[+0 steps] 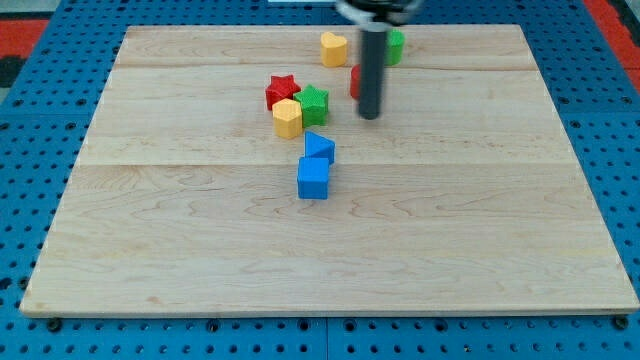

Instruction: Slide the red circle slightly up

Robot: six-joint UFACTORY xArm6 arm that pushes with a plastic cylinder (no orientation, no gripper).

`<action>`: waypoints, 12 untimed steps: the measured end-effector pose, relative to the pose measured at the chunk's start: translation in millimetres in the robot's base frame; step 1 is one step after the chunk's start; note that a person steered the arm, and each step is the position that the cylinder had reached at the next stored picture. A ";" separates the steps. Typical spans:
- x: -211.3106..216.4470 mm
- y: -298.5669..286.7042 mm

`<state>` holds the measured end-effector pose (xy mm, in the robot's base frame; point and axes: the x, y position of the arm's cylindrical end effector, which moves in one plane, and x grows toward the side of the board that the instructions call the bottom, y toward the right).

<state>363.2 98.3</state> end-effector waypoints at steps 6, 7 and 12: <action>-52.1 -70.4; -33.6 -63.6; -24.0 -122.0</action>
<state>339.2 -23.7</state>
